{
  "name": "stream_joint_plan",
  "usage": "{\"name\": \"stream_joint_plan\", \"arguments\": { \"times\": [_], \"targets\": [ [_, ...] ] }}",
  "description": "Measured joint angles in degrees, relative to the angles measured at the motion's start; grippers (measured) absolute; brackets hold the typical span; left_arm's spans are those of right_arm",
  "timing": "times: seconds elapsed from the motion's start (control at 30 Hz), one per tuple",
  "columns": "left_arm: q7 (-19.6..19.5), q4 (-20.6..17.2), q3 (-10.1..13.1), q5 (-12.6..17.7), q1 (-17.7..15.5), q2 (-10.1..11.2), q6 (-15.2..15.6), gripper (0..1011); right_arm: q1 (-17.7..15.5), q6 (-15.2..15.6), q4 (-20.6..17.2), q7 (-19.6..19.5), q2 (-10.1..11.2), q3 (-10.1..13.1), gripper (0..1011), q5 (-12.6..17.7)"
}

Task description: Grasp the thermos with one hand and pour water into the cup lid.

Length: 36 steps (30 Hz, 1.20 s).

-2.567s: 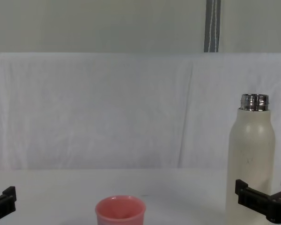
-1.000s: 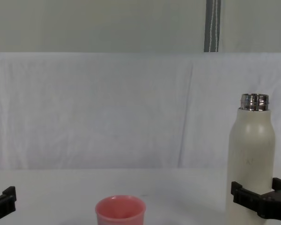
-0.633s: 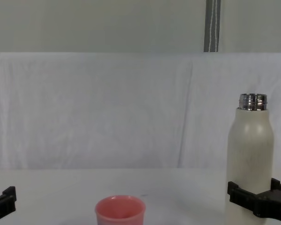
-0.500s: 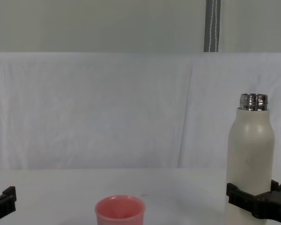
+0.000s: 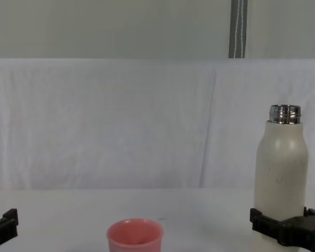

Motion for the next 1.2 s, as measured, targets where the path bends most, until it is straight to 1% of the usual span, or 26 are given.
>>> {"name": "stream_joint_plan", "arguments": {
  "times": [0.4,0.5,0.53,0.57,1.2],
  "targets": [
    [0.0,0.0,0.0,0.0,0.0,0.0,0.0,1001,0.1,-0.1,0.1,0.0,0.0,0.0,1001,-0.1],
    [0.0,0.0,0.0,0.0,0.0,0.0,0.0,1001,0.1,-0.1,0.1,0.0,0.0,0.0,980,-0.1],
    [0.0,0.0,0.0,0.0,0.0,0.0,0.0,1001,0.1,-0.1,0.1,0.0,0.0,0.0,953,-0.1],
    [0.0,0.0,0.0,0.0,0.0,0.0,0.0,1001,0.1,-0.1,0.1,0.0,0.0,0.0,948,-0.1],
    [0.0,0.0,0.0,0.0,0.0,0.0,0.0,1001,0.0,0.0,-0.1,-0.1,0.0,0.1,948,-0.1]
  ]
}}
